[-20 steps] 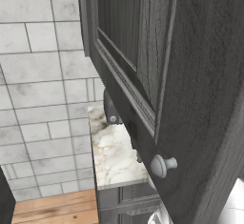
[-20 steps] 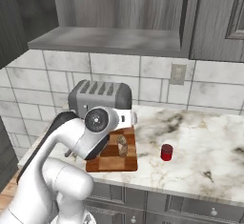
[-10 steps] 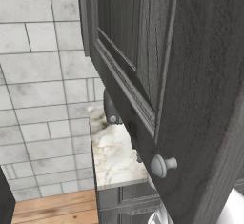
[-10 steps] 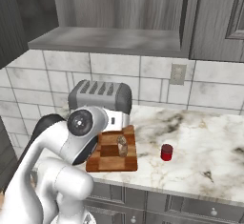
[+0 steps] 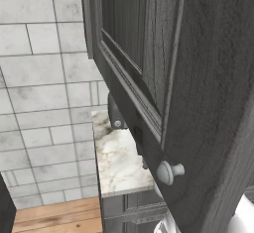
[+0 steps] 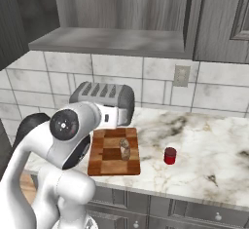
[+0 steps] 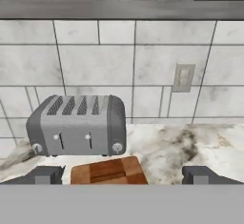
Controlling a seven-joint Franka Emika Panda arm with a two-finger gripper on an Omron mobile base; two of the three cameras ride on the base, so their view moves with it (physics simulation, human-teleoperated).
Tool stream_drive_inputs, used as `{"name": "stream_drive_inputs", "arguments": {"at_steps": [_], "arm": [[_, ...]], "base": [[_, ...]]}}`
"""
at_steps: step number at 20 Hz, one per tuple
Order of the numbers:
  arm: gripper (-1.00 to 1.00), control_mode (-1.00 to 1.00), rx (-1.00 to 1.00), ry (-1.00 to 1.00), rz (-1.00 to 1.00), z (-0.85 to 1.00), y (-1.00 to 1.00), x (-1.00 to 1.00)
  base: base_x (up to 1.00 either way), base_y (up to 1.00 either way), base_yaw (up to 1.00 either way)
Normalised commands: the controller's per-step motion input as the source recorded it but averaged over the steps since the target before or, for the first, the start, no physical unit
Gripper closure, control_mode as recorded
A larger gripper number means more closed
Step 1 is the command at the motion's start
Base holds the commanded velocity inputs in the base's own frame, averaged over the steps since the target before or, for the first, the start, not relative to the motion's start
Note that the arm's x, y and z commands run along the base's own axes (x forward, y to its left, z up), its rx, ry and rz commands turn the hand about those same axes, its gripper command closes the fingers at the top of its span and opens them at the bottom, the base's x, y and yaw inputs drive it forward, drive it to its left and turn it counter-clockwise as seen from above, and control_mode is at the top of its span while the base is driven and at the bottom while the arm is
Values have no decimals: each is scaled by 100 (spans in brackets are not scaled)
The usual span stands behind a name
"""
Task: Pick the bread, place it on the cutting board, pick the jam, place it on the counter, and close the cabinet.
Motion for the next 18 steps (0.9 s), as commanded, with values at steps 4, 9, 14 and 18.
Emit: {"name": "stream_drive_inputs", "arguments": {"at_steps": [4, 9, 14, 18], "arm": [[-100, -100, 0, -17, -7, 19, 18, -34], [-100, -100, 0, -16, -7, 16, 17, -43], [-100, -100, 0, -16, -6, 16, 16, -48], [-100, -100, 0, -15, -3, 11, 9, -51]], "base": [[0, 0, 0], [0, 0, 0], [0, 0, 0], [0, 0, 0]]}}
